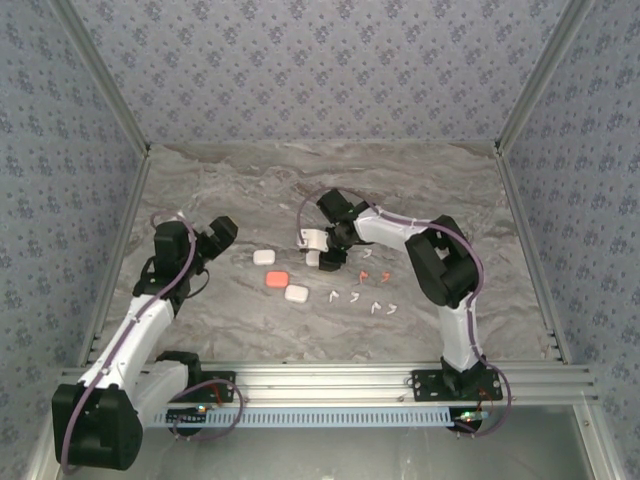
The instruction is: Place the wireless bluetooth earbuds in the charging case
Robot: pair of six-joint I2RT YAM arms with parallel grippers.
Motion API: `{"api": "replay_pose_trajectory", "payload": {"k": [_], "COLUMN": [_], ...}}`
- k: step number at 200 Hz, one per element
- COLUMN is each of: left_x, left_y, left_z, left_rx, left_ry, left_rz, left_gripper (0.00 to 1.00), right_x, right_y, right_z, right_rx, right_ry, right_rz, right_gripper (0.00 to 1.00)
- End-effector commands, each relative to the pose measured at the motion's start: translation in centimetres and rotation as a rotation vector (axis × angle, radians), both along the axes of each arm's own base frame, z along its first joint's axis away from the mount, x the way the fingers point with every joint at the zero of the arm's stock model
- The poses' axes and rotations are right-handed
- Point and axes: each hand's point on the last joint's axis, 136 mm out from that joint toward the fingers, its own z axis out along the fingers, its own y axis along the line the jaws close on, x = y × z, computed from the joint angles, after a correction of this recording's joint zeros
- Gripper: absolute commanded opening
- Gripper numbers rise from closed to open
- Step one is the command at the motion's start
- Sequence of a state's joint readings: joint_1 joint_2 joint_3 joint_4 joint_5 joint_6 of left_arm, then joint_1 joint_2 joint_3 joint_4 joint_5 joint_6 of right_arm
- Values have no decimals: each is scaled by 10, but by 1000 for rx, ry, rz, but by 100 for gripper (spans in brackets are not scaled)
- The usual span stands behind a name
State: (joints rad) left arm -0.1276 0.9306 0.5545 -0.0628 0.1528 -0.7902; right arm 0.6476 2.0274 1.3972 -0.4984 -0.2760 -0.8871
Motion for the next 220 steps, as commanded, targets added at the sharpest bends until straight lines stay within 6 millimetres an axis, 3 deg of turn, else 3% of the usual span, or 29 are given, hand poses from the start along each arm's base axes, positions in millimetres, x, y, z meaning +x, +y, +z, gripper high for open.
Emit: {"api": "replay_pose_trajectory", "payload": {"k": [1, 19, 54, 57, 85, 113, 154, 220], "left_x": [7, 10, 8, 7, -7, -17, -29, -39], "left_y": [-25, -50, -116, -121, -176, -214, -242, -257], "left_z": [24, 41, 84, 87, 113, 122, 122, 118], "left_rx": [-52, -110, -235, -237, -263, -269, -260, -263], "left_ry": [-83, -126, -225, -232, -291, -307, -296, -288], "left_rz": [-124, -232, -524, -545, -771, -909, -1016, -1077], "left_gripper": [99, 99, 99, 99, 99, 96, 88, 72], "right_x": [10, 12, 13, 8, 0, -8, -18, -23], "right_y": [1, -5, -24, -29, -40, -44, -43, -35], "right_z": [49, 80, 147, 141, 174, 198, 225, 242], "right_rx": [104, 164, 305, 299, 362, 421, 507, 548], "right_ry": [-100, -168, -308, -296, -366, -416, -419, -432], "right_rz": [-41, -73, -129, -132, -137, -133, -126, -103], "right_gripper": [35, 35, 35, 35, 35, 35, 35, 35]}}
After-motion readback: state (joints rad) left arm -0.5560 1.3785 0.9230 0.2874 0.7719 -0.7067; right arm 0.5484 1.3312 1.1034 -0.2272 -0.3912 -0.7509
